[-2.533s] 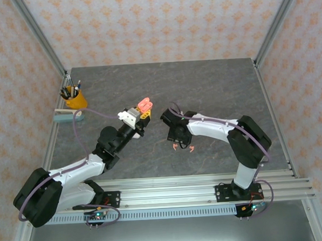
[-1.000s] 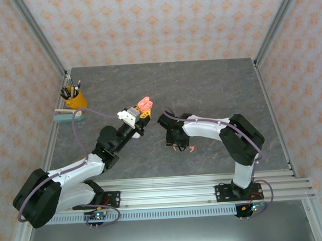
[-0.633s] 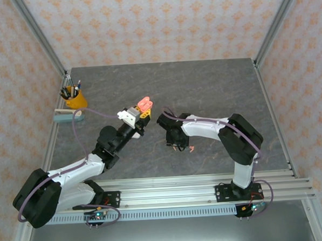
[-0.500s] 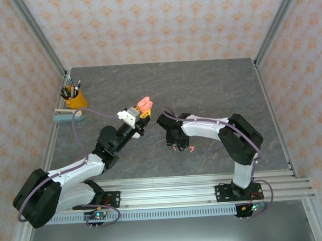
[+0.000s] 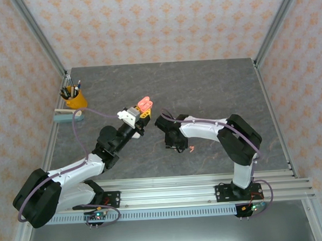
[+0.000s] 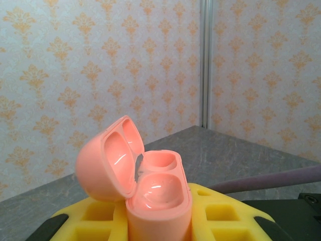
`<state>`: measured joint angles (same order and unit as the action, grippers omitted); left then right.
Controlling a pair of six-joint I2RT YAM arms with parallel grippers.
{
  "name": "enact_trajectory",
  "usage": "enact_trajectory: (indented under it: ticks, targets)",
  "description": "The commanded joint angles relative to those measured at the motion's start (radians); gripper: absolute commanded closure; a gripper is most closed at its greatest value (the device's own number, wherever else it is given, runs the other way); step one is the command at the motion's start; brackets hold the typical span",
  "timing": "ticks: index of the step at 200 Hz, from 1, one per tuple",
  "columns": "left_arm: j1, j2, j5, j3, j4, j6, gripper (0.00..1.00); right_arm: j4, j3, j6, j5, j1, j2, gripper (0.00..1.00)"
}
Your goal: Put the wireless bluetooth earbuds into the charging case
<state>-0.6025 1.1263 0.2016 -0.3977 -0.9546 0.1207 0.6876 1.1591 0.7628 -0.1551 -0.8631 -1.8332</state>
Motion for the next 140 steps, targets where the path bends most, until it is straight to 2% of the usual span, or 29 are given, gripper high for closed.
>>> enact_trajectory:
  ticks: [1, 61, 140]
  targets:
    - [-0.01, -0.002, 0.011, -0.034, -0.021, -0.01, 1.0, 0.034, 0.016, 0.015, 0.013, -0.004, -0.026, 0.59]
    - [-0.009, -0.001, 0.013, -0.034, 0.005, -0.01, 1.0, 0.056, 0.044, 0.009, 0.078, -0.004, -0.046, 0.59]
    - [-0.01, 0.005, 0.016, -0.041, 0.01, -0.009, 1.0, 0.046, 0.046, -0.004, 0.078, 0.023, -0.042, 0.6]
